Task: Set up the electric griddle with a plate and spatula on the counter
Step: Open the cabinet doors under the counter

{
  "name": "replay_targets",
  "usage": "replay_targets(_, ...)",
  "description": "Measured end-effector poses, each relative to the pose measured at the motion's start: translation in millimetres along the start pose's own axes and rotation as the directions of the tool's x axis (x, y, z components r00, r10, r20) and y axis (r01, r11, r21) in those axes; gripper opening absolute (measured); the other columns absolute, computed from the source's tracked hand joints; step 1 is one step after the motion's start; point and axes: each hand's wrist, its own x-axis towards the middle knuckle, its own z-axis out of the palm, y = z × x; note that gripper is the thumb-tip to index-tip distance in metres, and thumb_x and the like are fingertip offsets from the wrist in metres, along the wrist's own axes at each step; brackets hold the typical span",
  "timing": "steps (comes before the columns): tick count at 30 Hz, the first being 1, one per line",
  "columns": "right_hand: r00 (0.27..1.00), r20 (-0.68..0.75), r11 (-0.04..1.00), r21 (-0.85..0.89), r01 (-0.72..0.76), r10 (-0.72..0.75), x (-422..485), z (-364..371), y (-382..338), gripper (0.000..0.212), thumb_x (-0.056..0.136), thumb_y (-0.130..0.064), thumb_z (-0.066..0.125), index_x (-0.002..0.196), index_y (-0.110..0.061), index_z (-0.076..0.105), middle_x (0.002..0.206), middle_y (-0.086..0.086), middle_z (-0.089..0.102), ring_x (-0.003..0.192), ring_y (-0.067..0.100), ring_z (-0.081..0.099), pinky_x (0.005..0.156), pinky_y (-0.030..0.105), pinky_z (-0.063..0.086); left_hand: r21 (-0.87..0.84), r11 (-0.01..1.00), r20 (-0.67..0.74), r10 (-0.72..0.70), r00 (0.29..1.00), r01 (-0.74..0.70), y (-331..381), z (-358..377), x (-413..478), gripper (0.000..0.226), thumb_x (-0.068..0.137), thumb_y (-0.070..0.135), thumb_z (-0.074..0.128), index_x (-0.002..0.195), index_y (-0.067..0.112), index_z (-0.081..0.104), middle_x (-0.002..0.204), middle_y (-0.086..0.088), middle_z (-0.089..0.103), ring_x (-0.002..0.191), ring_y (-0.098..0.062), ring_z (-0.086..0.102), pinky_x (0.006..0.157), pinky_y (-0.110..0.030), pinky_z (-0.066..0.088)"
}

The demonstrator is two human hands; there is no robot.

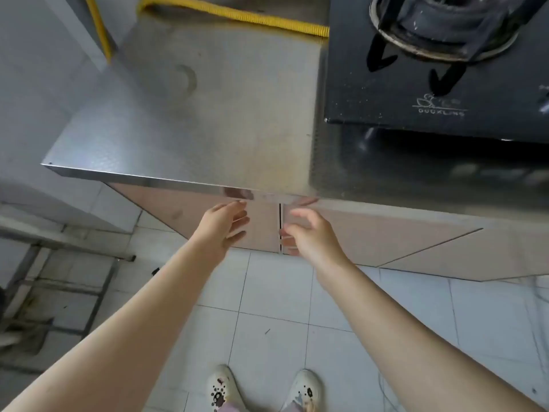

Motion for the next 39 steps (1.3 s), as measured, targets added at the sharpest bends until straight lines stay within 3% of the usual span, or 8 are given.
replay_targets(4, 1.000, -0.015, 0.999, 0.044, -0.008, 0.008, 18, 7, 5, 0.028, 0.087, -0.015, 0.055, 0.113, -0.026, 0.055, 0.099, 0.008, 0.073, 0.072, 0.016, 0.068, 0.079, 0.038, 0.056, -0.175, 0.983, 0.020, -0.047, 0.999, 0.050, -4, 17, 20, 0.008, 0.087, 0.009, 0.054, 0.087, 0.015, 0.059, 0.084, -0.001, 0.063, 0.085, -0.012, 0.064, 0.076, -0.031, 0.051)
replay_targets(8, 0.999, -0.040, 1.000, 0.020, 0.012, -0.011, 24, 12, 14, 0.027, 0.086, -0.014, 0.055, 0.109, -0.028, 0.056, 0.100, 0.007, 0.073, 0.071, 0.014, 0.068, 0.086, 0.041, 0.055, -0.332, 0.942, 0.091, -0.014, 0.996, 0.044, -11, 22, 26, 0.017, 0.084, -0.001, 0.050, 0.084, 0.016, 0.055, 0.075, 0.001, 0.066, 0.082, -0.010, 0.066, 0.084, -0.032, 0.050)
replay_targets(14, 0.991, -0.125, 0.998, -0.050, 0.038, -0.044, 25, 18, 15, 0.029, 0.083, -0.016, 0.056, 0.108, -0.029, 0.061, 0.101, 0.000, 0.071, 0.094, 0.022, 0.068, 0.088, 0.042, 0.054, -0.334, 0.942, 0.070, 0.021, 0.997, 0.004, -11, 23, 23, 0.029, 0.082, -0.004, 0.051, 0.078, 0.024, 0.053, 0.076, 0.004, 0.059, 0.084, -0.009, 0.057, 0.085, -0.031, 0.049)
replay_targets(20, 0.981, -0.184, 0.995, -0.084, 0.054, -0.068, 19, 21, 15, 0.028, 0.085, -0.015, 0.053, 0.107, -0.030, 0.061, 0.092, -0.013, 0.063, 0.077, 0.005, 0.063, 0.054, 0.015, 0.040, -0.268, 0.961, 0.165, 0.116, 0.979, -0.069, -9, 19, 17, 0.035, 0.080, -0.005, 0.048, 0.076, 0.030, 0.051, 0.065, 0.012, 0.050, 0.078, -0.005, 0.049, 0.084, -0.030, 0.043)
replay_targets(26, 0.961, -0.244, 0.987, -0.121, 0.103, -0.130, 11, 27, 18, 0.026, 0.085, -0.013, 0.055, 0.105, -0.028, 0.064, 0.088, -0.020, 0.059, 0.077, -0.007, 0.054, 0.056, 0.013, 0.036, -0.291, 0.956, 0.007, 0.024, 1.000, -0.021, -15, 12, 9, 0.020, 0.091, 0.024, 0.057, 0.075, 0.023, 0.045, 0.077, 0.004, 0.047, 0.083, -0.012, 0.049, 0.077, -0.029, 0.049)
replay_targets(29, 0.959, -0.247, 0.986, -0.127, 0.110, -0.138, 6, 37, 19, 0.023, 0.086, -0.014, 0.056, 0.101, -0.029, 0.063, 0.086, -0.020, 0.060, 0.076, -0.007, 0.054, 0.058, 0.015, 0.038, -0.247, 0.968, -0.078, 0.021, 0.997, -0.040, -27, 0, 1, 0.028, 0.085, 0.040, 0.064, 0.074, 0.019, 0.049, 0.075, 0.002, 0.048, 0.078, -0.012, 0.051, 0.079, -0.027, 0.049)
replay_targets(35, 0.968, -0.183, 0.972, -0.190, 0.136, -0.171, -4, 61, 23, 0.024, 0.088, -0.015, 0.052, 0.098, -0.028, 0.069, 0.091, -0.015, 0.065, 0.085, -0.002, 0.058, 0.068, 0.017, 0.042, -0.110, 0.988, -0.360, 0.066, 0.930, -0.112, -49, -27, -25, 0.038, 0.062, 0.024, 0.069, 0.062, 0.012, 0.033, 0.058, 0.000, 0.022, 0.049, -0.014, 0.020, 0.048, -0.029, 0.022)
replay_targets(39, 0.983, -0.083, 0.958, -0.253, 0.135, -0.161, -15, 90, 29, 0.023, 0.090, -0.016, 0.052, 0.092, -0.029, 0.071, 0.094, -0.009, 0.070, 0.089, 0.007, 0.062, 0.068, 0.020, 0.044, -0.063, 0.987, -0.468, 0.103, 0.878, -0.149, -53, -60, -40, 0.033, 0.051, 0.012, 0.066, 0.062, 0.013, 0.034, 0.065, -0.008, 0.029, 0.049, -0.017, 0.021, 0.043, -0.023, 0.022)
